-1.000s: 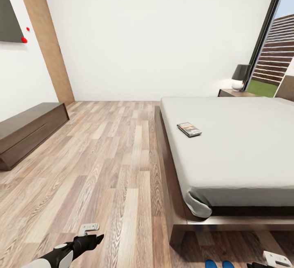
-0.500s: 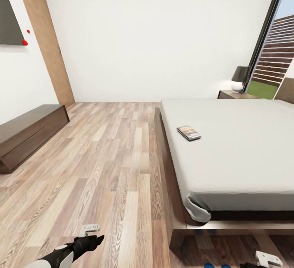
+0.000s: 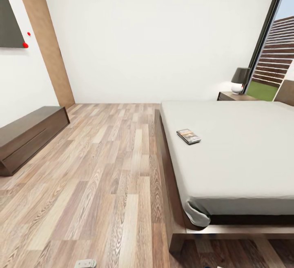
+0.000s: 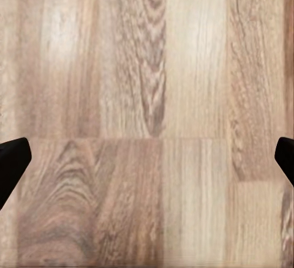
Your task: In the bedroom, move the book from the bed onto either nightstand, and place the two sandals side by side next to the bed.
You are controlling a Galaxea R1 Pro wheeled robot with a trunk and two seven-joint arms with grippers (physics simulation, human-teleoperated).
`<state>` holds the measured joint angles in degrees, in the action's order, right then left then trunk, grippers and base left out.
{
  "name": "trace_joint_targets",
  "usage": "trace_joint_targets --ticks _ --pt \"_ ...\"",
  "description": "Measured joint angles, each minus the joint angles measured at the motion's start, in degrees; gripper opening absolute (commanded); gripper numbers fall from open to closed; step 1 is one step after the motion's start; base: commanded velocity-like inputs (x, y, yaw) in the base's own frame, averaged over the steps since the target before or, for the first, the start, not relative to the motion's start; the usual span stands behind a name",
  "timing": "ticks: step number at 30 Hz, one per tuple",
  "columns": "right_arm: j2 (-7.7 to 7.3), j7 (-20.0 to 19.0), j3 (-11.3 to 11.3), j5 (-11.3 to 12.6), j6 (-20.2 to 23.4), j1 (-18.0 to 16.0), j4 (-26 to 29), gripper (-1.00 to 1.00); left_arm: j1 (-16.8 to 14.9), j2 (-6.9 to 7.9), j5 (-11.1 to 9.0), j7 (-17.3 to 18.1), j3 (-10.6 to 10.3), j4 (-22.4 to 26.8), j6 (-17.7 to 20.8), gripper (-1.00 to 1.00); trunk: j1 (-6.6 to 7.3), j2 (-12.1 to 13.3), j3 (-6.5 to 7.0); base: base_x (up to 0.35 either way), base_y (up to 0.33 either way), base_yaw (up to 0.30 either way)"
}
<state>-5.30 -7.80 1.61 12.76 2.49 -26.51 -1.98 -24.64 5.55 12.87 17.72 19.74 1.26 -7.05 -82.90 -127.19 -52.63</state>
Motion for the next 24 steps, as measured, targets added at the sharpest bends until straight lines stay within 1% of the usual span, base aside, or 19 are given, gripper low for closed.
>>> trace_joint_targets --ticks 2,13,24 --pt "0.02 0.0 0.0 0.0 0.0 0.0 0.0 1.00 0.1 -0.01 0.0 -0.1 0.0 0.0 0.0 1.00 0.44 0.8 0.36 0.000 0.000 0.000" --pt "-0.02 0.0 0.0 0.1 0.0 0.0 -0.1 1.00 0.3 -0.03 0.0 -0.4 0.1 0.1 -0.1 1.00 0.44 0.8 0.37 0.000 0.000 0.000" --pt "-0.54 -0.1 0.0 -0.2 0.0 0.0 0.0 1.00 0.3 -0.03 0.0 -0.5 0.1 0.1 -1.3 1.00 0.45 0.8 0.36 0.000 0.000 0.000"
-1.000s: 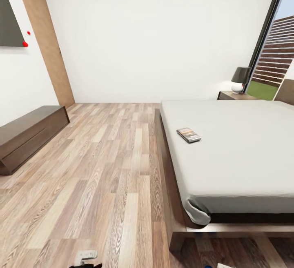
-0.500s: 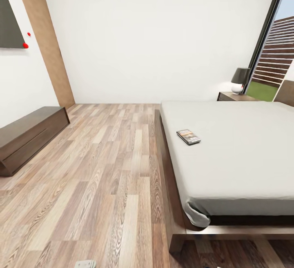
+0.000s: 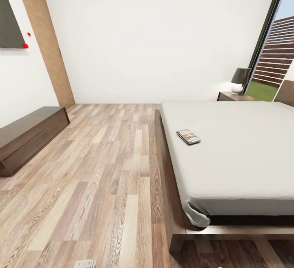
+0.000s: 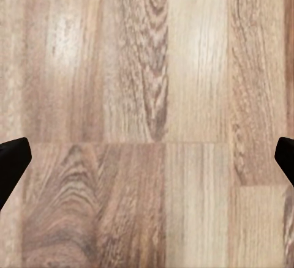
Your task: In the bedroom, move the book from the bed onto either nightstand, and place the two sandals side by side next to the bed.
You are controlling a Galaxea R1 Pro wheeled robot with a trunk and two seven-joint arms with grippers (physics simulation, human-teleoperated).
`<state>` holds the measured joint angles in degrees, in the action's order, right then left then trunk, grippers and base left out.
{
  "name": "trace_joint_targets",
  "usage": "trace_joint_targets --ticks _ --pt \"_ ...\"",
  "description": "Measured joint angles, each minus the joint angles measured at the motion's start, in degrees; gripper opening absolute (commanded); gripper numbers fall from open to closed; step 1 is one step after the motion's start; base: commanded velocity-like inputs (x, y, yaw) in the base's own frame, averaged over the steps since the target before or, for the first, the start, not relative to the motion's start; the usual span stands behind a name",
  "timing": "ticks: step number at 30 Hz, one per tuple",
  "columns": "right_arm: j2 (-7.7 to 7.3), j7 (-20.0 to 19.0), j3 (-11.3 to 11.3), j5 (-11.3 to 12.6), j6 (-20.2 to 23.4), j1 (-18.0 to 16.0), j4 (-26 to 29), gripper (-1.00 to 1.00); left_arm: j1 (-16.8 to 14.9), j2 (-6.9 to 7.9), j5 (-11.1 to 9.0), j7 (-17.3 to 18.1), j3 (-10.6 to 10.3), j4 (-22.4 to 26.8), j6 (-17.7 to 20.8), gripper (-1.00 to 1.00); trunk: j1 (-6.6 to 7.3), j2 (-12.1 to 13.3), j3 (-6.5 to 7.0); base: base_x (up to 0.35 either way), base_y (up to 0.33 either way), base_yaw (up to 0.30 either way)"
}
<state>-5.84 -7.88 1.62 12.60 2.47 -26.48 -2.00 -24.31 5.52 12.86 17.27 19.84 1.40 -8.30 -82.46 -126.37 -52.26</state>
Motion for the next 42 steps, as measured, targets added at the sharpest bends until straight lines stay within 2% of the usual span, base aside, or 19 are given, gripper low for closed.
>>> trace_joint_targets --ticks 17,42 --pt "0.58 0.0 0.0 -0.2 0.0 0.0 0.0 1.00 0.0 0.34 0.0 -0.1 0.1 0.3 0.0 1.00 0.00 0.0 0.05 0.000 0.000 0.023" --pt "0.55 0.0 0.0 -0.2 0.1 0.0 0.0 1.00 0.0 0.27 0.1 -0.2 0.0 0.3 0.4 1.00 0.00 0.0 0.06 0.000 0.000 0.281"
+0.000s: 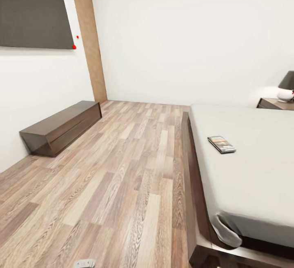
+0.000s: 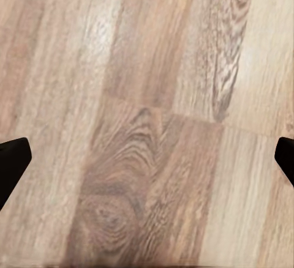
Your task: In the bedroom, move the book from the bed onto either nightstand, and place the two sandals side by side next to the bed.
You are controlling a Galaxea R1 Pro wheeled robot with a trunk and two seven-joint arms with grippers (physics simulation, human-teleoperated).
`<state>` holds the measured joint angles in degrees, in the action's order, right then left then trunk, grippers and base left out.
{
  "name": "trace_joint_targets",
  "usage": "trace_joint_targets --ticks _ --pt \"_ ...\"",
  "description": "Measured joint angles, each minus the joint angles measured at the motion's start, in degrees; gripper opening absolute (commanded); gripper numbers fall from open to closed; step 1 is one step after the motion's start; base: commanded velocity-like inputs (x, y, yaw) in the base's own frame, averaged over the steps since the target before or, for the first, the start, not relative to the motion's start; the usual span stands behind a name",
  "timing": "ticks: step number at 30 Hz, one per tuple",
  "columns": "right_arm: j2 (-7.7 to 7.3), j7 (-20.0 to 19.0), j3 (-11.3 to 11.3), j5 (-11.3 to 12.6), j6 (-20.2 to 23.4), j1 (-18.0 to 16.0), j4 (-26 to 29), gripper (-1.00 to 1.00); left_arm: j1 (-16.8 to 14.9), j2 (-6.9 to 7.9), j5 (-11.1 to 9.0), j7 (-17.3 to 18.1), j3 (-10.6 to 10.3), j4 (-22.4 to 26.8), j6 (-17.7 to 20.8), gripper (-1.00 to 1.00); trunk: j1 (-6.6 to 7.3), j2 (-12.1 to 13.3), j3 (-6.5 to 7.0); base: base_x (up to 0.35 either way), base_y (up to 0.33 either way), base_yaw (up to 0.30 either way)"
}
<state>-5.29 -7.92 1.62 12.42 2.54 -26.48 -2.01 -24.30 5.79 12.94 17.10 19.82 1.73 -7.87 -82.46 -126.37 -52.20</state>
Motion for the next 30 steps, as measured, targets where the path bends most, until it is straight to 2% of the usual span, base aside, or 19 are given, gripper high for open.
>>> trace_joint_targets --ticks 30 --pt "0.03 0.0 0.0 0.0 0.0 0.0 0.0 1.00 0.0 -0.09 0.0 0.0 -0.1 0.0 0.0 1.00 0.00 0.0 0.00 0.000 0.000 0.287"
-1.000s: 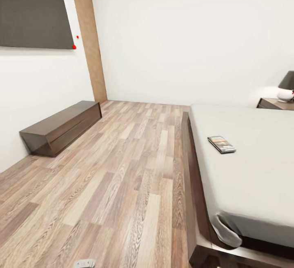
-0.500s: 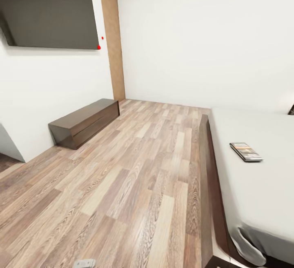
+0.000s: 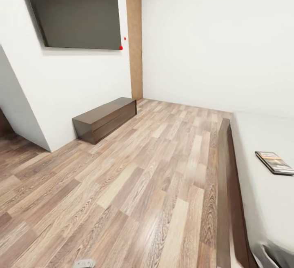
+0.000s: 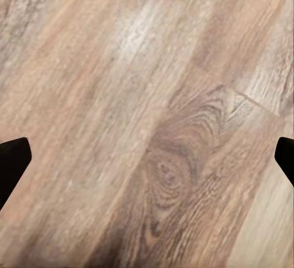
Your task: In the bedroom, move the book from the bed onto either nightstand, and place the two sandals side by side next to the bed.
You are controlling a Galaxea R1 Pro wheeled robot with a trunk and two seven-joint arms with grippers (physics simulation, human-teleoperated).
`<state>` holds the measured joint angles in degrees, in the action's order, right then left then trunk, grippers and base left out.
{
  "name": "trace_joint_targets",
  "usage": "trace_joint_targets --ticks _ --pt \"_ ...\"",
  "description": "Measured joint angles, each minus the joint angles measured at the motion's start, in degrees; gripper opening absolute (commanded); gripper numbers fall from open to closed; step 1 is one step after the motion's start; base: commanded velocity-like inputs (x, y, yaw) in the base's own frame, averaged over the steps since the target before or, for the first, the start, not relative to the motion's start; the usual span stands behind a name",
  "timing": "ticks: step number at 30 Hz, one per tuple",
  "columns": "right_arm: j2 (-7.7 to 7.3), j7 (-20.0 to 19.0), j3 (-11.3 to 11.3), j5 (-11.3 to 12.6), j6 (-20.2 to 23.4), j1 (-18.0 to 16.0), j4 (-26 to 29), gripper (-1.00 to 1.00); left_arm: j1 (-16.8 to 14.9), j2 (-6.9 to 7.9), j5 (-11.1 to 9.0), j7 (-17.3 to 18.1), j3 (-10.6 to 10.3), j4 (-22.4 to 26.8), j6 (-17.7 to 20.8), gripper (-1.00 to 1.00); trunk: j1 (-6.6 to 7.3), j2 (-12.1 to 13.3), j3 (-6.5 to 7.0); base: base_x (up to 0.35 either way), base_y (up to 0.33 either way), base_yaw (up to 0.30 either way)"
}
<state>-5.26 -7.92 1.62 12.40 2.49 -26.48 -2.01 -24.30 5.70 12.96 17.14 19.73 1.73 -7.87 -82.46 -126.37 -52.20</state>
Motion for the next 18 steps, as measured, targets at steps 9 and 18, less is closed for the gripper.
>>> trace_joint_targets --ticks 9,18 --pt "0.01 0.0 0.0 0.1 0.0 0.0 0.0 1.00 0.0 -0.01 0.0 0.0 0.1 0.0 0.0 1.00 0.87 1.6 0.71 0.000 0.000 0.053" --pt "0.01 0.0 0.0 0.0 0.0 0.0 0.0 1.00 0.0 -0.01 0.0 0.0 0.1 0.0 0.0 1.00 2.85 5.2 2.33 0.000 0.000 0.001"
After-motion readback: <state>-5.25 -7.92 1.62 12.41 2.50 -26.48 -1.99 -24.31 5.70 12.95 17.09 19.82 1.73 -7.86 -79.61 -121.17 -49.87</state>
